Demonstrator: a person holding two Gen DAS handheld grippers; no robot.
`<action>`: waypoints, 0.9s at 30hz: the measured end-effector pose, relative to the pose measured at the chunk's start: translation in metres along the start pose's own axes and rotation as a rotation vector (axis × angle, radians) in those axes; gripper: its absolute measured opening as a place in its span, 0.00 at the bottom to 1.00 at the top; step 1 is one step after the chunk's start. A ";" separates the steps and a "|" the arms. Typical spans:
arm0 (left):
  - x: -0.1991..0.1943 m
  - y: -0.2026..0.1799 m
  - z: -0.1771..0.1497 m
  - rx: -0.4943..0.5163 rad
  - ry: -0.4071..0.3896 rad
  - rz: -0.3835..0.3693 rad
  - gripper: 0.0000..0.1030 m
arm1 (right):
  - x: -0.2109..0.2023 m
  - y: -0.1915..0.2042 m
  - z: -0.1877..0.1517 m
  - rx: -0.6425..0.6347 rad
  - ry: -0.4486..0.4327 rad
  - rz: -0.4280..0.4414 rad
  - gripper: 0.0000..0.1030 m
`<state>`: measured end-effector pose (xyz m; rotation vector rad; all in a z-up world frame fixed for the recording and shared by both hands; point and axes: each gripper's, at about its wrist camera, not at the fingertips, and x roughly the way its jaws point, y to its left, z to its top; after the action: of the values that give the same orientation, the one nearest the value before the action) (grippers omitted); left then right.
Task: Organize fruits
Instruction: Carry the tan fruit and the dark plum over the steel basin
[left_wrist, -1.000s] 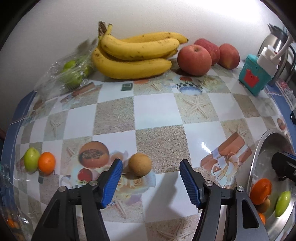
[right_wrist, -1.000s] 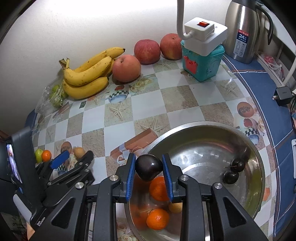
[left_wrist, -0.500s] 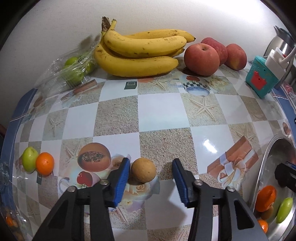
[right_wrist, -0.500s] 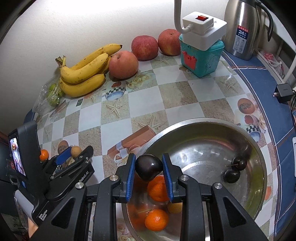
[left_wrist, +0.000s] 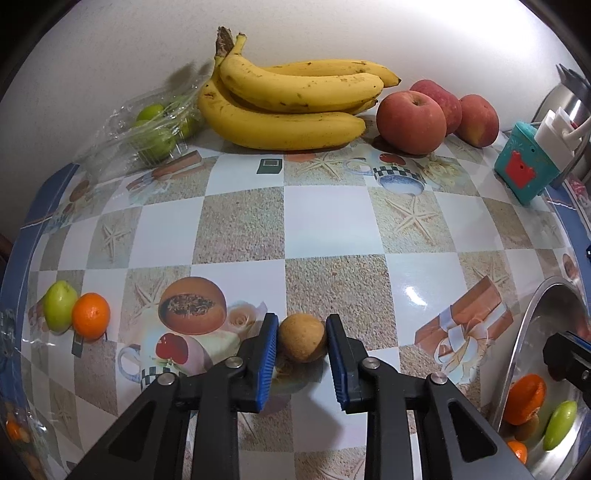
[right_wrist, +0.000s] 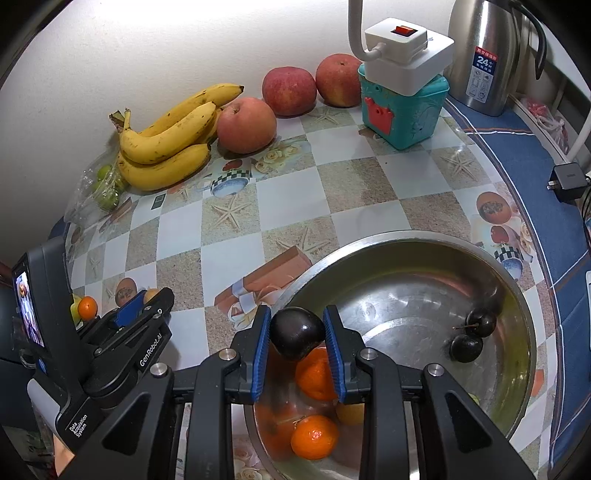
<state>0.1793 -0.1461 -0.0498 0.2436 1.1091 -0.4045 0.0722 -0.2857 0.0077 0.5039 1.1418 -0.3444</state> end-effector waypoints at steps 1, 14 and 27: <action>-0.001 0.000 0.000 0.000 0.000 0.001 0.27 | 0.000 0.000 0.000 0.001 0.000 0.001 0.29; -0.020 0.009 -0.003 -0.025 -0.008 0.001 0.27 | -0.003 0.000 -0.004 0.019 0.015 0.007 0.29; -0.062 -0.004 -0.009 0.009 -0.043 -0.050 0.27 | -0.021 -0.010 -0.011 0.057 0.008 0.017 0.29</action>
<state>0.1461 -0.1344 0.0026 0.2142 1.0735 -0.4577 0.0506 -0.2882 0.0213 0.5653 1.1377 -0.3612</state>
